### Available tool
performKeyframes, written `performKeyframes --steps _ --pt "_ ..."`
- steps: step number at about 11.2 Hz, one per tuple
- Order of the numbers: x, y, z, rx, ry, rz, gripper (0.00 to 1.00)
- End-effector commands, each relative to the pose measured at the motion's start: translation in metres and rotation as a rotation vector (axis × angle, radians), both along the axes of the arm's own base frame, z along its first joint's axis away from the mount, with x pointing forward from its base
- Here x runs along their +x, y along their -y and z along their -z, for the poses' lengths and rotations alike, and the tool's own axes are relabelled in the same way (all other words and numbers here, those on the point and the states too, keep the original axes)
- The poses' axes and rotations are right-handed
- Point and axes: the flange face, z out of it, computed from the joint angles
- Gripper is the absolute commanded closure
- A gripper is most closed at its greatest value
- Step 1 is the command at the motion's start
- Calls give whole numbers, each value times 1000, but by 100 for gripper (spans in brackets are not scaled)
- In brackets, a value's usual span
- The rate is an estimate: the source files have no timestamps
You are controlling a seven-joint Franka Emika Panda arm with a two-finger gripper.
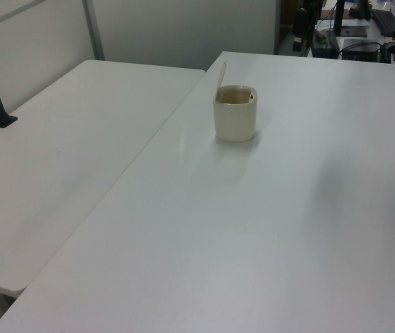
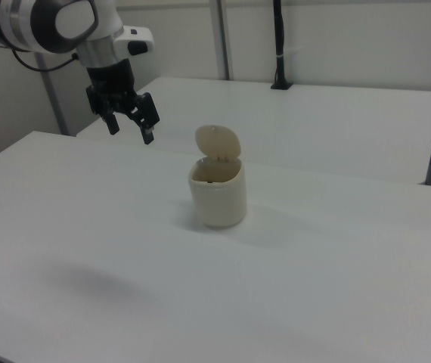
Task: Close the trash bin
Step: 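Move the gripper over the open lid of the cream bin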
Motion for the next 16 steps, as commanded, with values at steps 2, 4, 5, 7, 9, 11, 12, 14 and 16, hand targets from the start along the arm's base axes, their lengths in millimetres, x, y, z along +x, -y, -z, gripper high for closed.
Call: performKeyframes --steps 2,4,5,7,9,11,12,14,16 --pt "0 1 1 -5 -15 -22 0" --pt "-1 2 0 -4 -14 -25 0" --pt "0 1 1 -4 -15 -25 0" --pt "1 1 3 -6 -15 -32 0" --pt "6 2 9 -23 -19 -56 0" --pt "22 3 10 -31 63 -46 0" --pt "33 4 13 -35 111 -40 4" --pt "53 5 17 -32 217 13 21" --pt "68 6 11 19 342 180 66"
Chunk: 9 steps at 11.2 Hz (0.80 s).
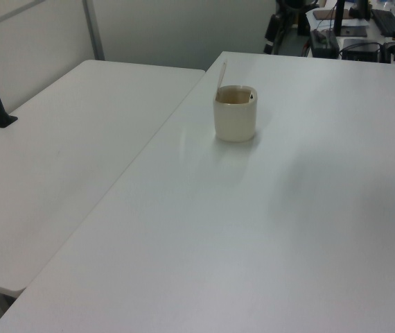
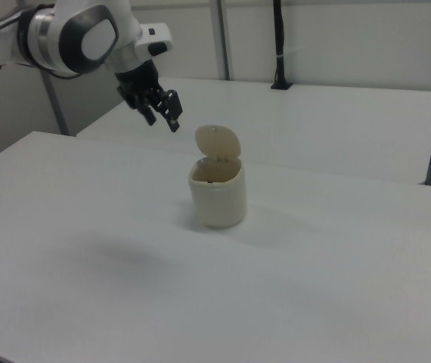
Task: Close the trash bin
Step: 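Move the gripper over the open lid of the cream bin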
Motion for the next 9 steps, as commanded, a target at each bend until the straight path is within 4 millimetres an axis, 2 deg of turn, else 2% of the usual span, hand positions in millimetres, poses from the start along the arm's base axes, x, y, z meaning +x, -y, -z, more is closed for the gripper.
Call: performKeyframes --steps 1,2,4,5,6,8,9 --pt "27 1 1 91 159 244 87" --pt "36 0 3 137 189 364 100" --pt "65 -1 4 227 215 554 100" --pt "73 4 6 267 226 653 100" --pt "80 14 9 284 235 712 100" --pt "95 13 14 361 303 796 100" --pt "103 11 26 378 325 808 100"
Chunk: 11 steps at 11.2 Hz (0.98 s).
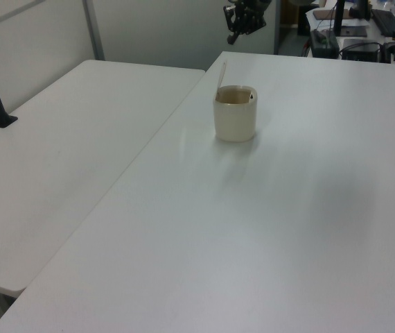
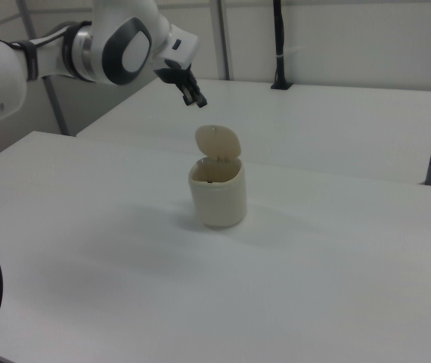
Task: Close the trash bin
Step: 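Lower the gripper against the raised lid, pushing it toward the bin opening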
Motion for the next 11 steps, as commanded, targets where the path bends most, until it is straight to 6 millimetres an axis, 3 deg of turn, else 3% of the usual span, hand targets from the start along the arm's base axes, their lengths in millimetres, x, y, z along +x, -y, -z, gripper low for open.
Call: performKeyframes --steps 1,7,11 --pt "23 -2 16 52 91 84 100" --pt "34 -6 54 65 90 103 100" --pt "32 -3 64 29 66 78 100"
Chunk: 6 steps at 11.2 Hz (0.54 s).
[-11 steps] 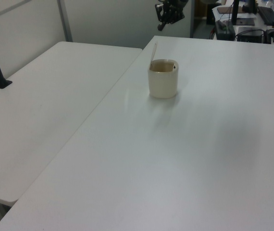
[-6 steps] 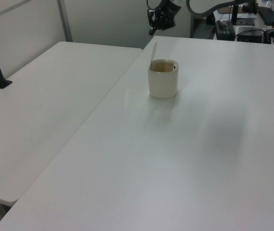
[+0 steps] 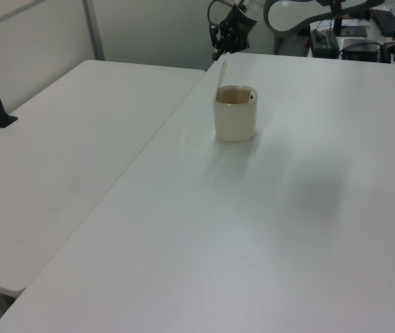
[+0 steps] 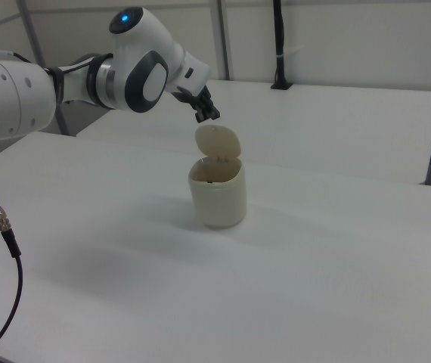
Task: Close the trash bin
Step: 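Lower the gripper against the raised lid, pushing it toward the bin opening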
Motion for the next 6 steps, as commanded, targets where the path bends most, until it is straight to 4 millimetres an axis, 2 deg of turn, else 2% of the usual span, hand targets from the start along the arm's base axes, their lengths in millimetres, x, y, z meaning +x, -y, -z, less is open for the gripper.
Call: performKeyframes --steps 1,3,6 --pt "-3 1 8 -38 -11 -33 100" --pt "-8 3 17 -47 -35 -46 100" --pt "-22 6 13 -63 -62 -76 100"
